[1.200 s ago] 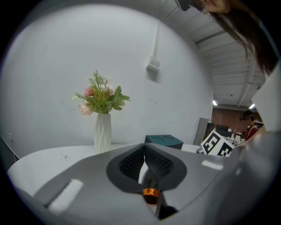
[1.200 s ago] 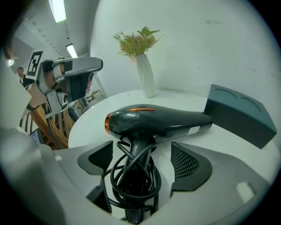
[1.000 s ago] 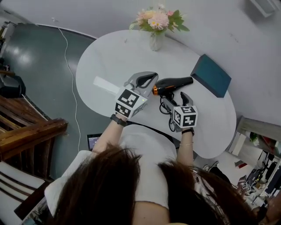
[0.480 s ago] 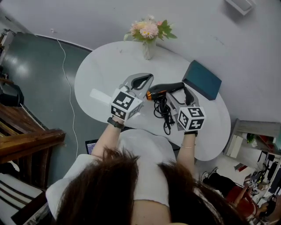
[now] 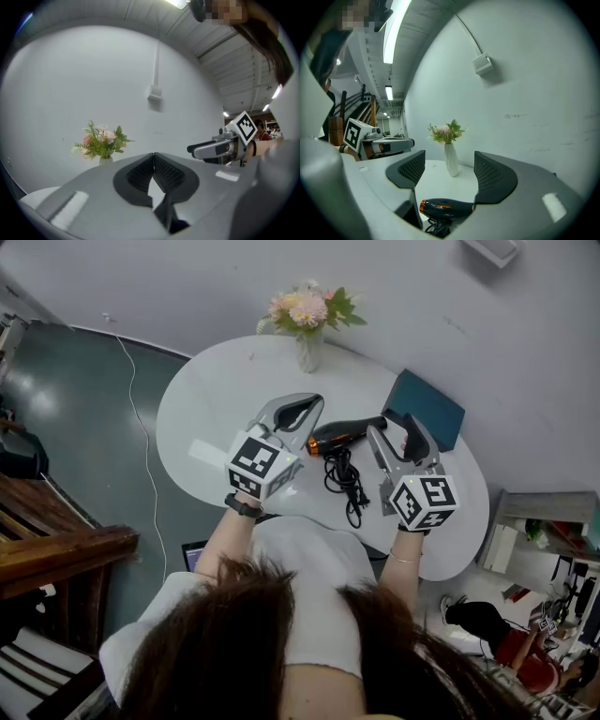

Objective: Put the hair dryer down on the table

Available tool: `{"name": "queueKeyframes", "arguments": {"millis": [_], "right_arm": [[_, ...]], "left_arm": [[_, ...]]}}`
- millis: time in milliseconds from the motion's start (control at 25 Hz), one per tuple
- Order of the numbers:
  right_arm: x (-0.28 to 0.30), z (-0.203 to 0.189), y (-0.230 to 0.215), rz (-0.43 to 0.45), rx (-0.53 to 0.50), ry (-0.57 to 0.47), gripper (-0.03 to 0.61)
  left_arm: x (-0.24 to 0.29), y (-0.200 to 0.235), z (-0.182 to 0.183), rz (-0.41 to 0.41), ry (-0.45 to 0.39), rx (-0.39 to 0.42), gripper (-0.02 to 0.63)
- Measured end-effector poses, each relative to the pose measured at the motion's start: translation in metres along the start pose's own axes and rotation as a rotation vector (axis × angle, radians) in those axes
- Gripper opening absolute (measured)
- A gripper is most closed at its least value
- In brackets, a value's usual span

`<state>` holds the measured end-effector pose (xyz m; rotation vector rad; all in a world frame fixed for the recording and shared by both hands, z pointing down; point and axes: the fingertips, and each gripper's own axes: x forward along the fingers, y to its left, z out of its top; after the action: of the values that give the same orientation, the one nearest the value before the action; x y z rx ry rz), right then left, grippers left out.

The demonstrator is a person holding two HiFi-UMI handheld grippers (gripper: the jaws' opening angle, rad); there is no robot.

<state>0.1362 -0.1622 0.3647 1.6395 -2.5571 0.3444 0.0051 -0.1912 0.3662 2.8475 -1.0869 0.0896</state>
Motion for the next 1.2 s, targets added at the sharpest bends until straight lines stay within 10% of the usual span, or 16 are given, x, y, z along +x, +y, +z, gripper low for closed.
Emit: {"name": "queueKeyframes", "arguments": {"millis": [800,1200], "right_arm": [[-0.020,0.020,-0.012,-0.098,-0.007,-0.093,0.039],[-0.018,0.011,-0.014,-0.130,0.025,-0.079,0.003]], "left_arm": [[0.008,-0.004,0.006,-0.070,-0.015,-0.017,0.060],[0.011,0.000,-0.001,-0.093,0.003,-0.033,0.060]]}}
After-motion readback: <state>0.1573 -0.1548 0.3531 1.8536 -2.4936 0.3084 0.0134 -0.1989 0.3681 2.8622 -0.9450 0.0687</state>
